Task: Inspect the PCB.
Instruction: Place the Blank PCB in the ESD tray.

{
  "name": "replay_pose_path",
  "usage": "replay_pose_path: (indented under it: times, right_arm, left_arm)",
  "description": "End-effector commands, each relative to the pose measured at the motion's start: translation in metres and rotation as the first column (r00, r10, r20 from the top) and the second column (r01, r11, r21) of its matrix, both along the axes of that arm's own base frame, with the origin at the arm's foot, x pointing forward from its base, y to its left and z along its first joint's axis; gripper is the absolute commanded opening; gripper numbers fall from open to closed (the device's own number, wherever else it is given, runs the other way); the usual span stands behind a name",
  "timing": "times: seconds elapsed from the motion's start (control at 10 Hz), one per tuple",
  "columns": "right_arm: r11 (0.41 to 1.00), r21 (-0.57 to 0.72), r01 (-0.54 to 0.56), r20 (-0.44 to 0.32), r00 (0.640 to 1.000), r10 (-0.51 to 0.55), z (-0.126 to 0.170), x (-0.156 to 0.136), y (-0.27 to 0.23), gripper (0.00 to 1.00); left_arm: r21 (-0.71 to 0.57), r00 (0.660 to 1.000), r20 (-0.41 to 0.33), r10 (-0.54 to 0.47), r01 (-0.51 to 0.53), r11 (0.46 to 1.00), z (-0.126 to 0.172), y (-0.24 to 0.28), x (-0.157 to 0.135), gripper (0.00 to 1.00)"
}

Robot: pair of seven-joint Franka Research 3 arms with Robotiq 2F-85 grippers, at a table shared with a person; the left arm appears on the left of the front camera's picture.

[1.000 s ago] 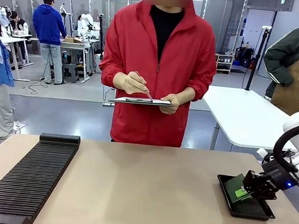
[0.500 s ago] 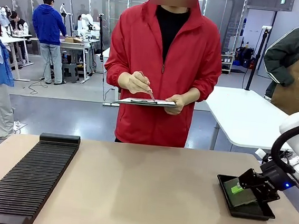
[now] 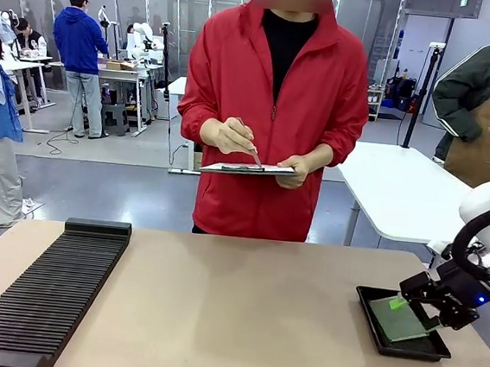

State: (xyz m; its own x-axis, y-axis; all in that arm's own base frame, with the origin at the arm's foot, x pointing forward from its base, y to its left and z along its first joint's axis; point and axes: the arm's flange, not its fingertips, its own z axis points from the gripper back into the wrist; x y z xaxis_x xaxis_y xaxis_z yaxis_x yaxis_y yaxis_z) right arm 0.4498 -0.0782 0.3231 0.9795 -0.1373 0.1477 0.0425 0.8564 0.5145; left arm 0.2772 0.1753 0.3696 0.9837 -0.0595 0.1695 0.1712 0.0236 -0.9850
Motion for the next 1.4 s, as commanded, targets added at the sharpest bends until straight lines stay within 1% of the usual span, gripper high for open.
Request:
replay_pose_path:
  times: [0.0,0.2,0.3,0.4,1.3]
  right_arm:
    - [0.996,-0.067,0.055,-0.006,0.998,-0.056,0.018,-0.011,0.009,1.0]
    - [0.993,-0.083,0.082,0.028,0.996,-0.08,0.038,-0.018,0.009,1.0]
    - [0.994,-0.083,0.074,0.014,0.997,-0.073,0.042,-0.02,0.012,1.0]
    - [0.997,-0.054,0.051,0.025,0.998,-0.049,0.028,-0.01,0.0,1.0]
    - [0.997,-0.054,0.051,0.025,0.998,-0.049,0.028,-0.01,0.0,1.0]
  left_arm:
    - [0.019,1.0,-0.01,0.001,-0.001,1.0,0.002,0.001,0.002,1.0]
    - [0.019,1.0,-0.01,0.001,-0.001,1.0,0.002,0.001,0.002,1.0]
    - [0.019,1.0,-0.01,0.001,-0.001,1.0,0.002,0.001,0.002,1.0]
    - [0.019,1.0,-0.01,0.001,-0.001,1.0,0.002,0.001,0.002,1.0]
    - [0.019,1.0,-0.01,0.001,-0.001,1.0,0.002,0.001,0.002,1.0]
